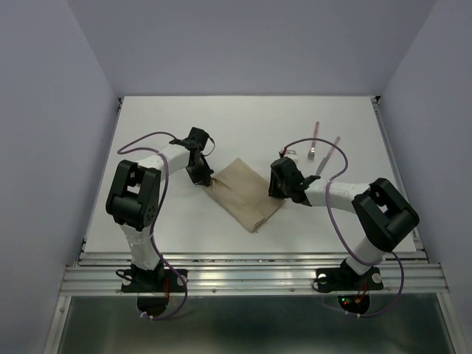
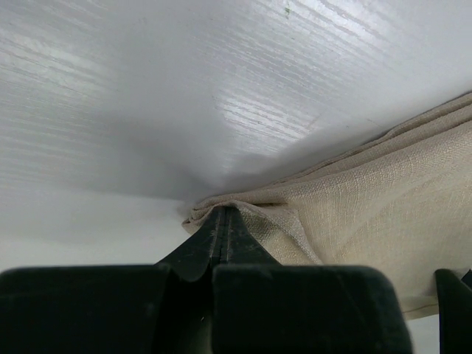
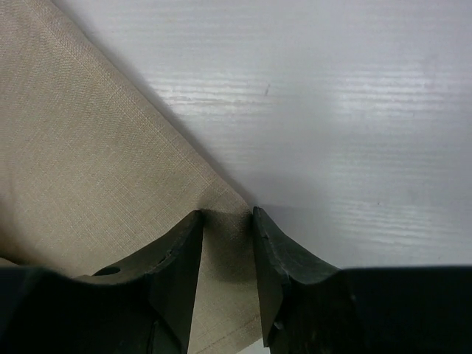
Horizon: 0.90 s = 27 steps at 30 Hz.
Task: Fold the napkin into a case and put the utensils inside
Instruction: Move the right arm to the center of the board with the 2/3-rectangle-folded napkin, then smooth out the 2/3-rectangle-folded napkin at the center of the board.
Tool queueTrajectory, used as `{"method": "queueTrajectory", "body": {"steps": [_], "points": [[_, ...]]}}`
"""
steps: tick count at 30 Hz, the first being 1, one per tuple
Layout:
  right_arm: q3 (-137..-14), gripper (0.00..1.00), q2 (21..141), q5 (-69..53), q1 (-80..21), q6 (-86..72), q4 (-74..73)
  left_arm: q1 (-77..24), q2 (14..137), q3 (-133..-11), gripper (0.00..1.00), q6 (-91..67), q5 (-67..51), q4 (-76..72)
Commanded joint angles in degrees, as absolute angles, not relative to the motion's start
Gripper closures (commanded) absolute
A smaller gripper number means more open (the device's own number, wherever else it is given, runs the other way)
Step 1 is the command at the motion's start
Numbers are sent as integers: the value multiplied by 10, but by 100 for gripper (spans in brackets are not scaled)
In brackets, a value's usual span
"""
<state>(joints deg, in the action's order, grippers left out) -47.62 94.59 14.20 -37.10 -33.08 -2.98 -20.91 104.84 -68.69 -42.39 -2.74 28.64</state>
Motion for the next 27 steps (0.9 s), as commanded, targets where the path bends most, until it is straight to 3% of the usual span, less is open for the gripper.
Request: {"method": "queueTrajectory", "body": {"steps": [1,9,13,16,18,19,22,26,27], "points": [[-436,58,922,127,-392,-416,-69,-219,1056,-710,100,-414,-17,304],[-438,50,804,148,-424,-433,-87,-230,1068,-717,100,-410,-20,301],[-476,44,793,176,-459,-409,-121,-234,1072,-729,100,-401,-31,297],[-509,33,803,188,-477,-396,-139,-243,1072,-741,100,-391,-32,301],[-524,33,815,168,-498,-382,-135,-246,1069,-744,100,-388,-31,301],[-537,36,830,158,-507,-378,-132,-249,1064,-745,100,-385,-30,304],[-552,68,862,87,-526,-365,-83,-252,1049,-743,100,-381,-29,307],[-571,89,906,43,-526,-359,-42,-254,1026,-737,100,-379,-36,304],[-578,91,916,40,-526,-356,-41,-254,1020,-732,100,-376,-42,298]]}}
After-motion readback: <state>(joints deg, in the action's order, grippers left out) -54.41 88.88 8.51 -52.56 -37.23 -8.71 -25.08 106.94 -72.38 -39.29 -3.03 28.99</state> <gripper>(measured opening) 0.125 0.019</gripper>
